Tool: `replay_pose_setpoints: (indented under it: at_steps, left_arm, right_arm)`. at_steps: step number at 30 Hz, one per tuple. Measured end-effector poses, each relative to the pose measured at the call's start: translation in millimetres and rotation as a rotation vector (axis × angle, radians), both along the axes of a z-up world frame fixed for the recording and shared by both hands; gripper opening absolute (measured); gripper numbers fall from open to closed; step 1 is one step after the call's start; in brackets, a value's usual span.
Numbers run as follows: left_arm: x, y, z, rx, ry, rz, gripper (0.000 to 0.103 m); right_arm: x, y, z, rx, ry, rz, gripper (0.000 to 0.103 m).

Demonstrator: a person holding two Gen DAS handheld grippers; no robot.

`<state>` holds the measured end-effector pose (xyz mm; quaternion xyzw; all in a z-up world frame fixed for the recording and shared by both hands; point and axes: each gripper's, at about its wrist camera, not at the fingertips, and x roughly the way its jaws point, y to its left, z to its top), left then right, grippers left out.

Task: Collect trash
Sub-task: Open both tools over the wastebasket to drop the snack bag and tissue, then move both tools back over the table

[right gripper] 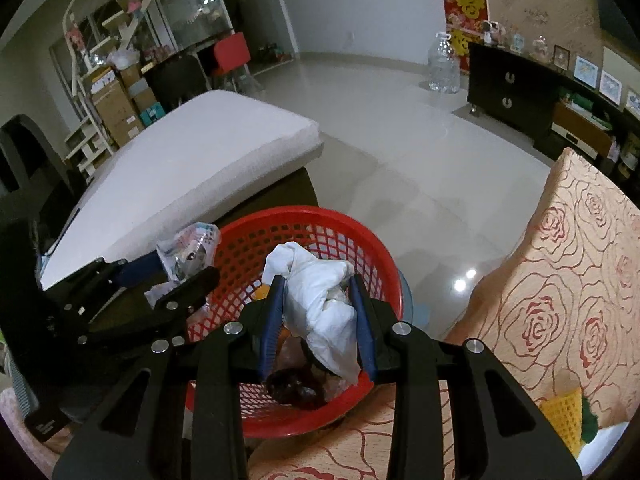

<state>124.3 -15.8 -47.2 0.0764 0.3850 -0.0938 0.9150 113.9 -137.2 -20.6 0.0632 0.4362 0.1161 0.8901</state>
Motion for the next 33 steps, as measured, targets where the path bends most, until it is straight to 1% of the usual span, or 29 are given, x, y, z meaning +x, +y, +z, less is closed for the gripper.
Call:
replay_pose_setpoints:
  at_steps: [4,7,9,10,12,13,14,15,21,27,31,33]
  left_arm:
    - [0,-2,-2,0.007,0.007,-0.006,0.05]
    - [0,-5,-4,0.015,0.02,-0.017,0.052]
    - [1,-6,-7,0.016,0.034,-0.022,0.058]
    - [1,-5,-7,0.014,0.038,-0.023,0.058]
    - [1,-5,-9,0.013,0.046,-0.024,0.06]
    - [1,-4,-9,0.015,0.047,-0.023,0.064]
    - [1,-3,-8,0.014,0.044,-0.019,0.07]
    - [1,-1,-7,0.01,0.038,-0.014,0.072]
    - [-3,12,7,-0.04,-0.009,0.019,0.079]
    - [-5,22,18,-0.083,-0.037,0.045,0.081]
    - [-8,23,25,-0.102,-0.053,0.038,0.081]
    - [-10,20,29,-0.107,-0.067,0.028,0.081]
  right_arm:
    - [1,2,-3,0.001,0.009,0.002,0.033]
    - [1,0,-4,0.007,0.011,0.005,0.035]
    - [1,-2,-3,0.021,0.011,0.002,0.048]
    - [2,-3,-2,0.028,0.011,-0.002,0.05]
    - [2,-5,0,0.038,0.009,-0.006,0.051]
    - [1,-6,0,0.038,0.007,-0.007,0.052]
    - [1,-7,1,0.04,0.005,-0.009,0.052]
    - [0,-9,2,0.045,0.003,-0.013,0.053]
    - [-5,-16,10,0.049,-0.016,-0.037,0.057]
    - [-9,-23,14,0.03,-0.03,-0.064,0.062]
    - [-15,-30,17,0.013,-0.041,-0.081,0.062]
    - [-20,-34,21,-0.001,-0.054,-0.094,0.064]
